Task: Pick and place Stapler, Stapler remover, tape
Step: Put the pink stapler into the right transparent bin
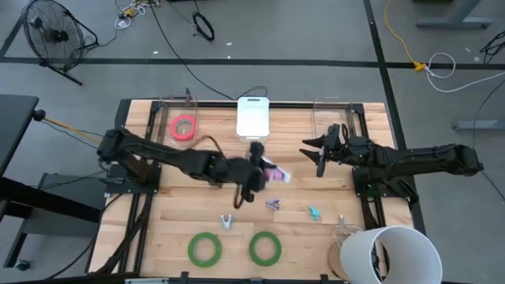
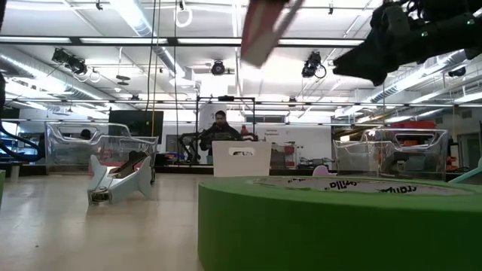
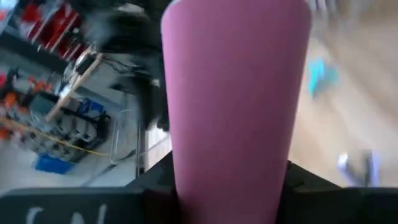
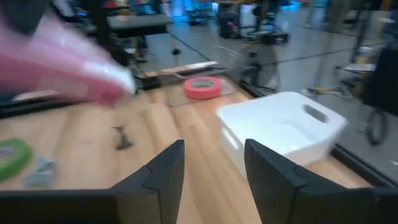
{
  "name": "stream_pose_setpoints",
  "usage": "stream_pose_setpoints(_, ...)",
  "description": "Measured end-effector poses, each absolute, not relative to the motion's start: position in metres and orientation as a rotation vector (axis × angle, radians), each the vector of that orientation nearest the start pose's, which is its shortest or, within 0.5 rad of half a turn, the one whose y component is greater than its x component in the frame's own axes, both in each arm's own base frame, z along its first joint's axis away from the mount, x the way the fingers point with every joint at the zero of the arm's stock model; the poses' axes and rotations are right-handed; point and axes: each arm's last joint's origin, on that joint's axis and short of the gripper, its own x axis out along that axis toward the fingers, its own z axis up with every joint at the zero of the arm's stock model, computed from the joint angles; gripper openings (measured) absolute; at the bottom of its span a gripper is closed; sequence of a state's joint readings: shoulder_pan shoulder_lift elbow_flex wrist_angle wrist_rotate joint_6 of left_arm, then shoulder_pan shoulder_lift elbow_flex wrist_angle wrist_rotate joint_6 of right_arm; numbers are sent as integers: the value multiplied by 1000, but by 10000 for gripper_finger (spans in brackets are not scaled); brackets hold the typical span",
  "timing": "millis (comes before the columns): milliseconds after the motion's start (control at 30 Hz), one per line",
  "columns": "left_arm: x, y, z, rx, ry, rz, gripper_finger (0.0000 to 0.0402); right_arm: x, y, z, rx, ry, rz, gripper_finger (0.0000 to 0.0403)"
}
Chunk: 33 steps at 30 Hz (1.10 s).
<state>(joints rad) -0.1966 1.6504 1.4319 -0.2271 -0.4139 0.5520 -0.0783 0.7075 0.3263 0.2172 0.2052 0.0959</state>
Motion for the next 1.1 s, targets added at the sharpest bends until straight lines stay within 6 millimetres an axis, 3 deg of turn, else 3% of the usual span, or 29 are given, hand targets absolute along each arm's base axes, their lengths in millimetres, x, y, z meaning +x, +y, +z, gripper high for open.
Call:
stream_pose_setpoints(133,353,-40,374,445,333,146,127,165,-13,232,63,72,-240,166)
stream_pose_setpoints(333,336,4,399,148,225,130,127,171,-4,241,9,-36,-176,166)
stream_pose_setpoints(433,336,18,398,67,225,87,127,176,-2,243,-1,-80,-162,171)
stream_pose_setpoints(567,347,26,381,19,253,50,127,186,-1,242,-10,-56,-153,193)
stream_pose_setpoints(833,376,25,359,16,207,-22,127,218,1,252,-27,-13,-117,248)
stream_pose_setpoints(1100,389,26,342,7,240,-36,127,239,3,256,-35,-3,-68,265)
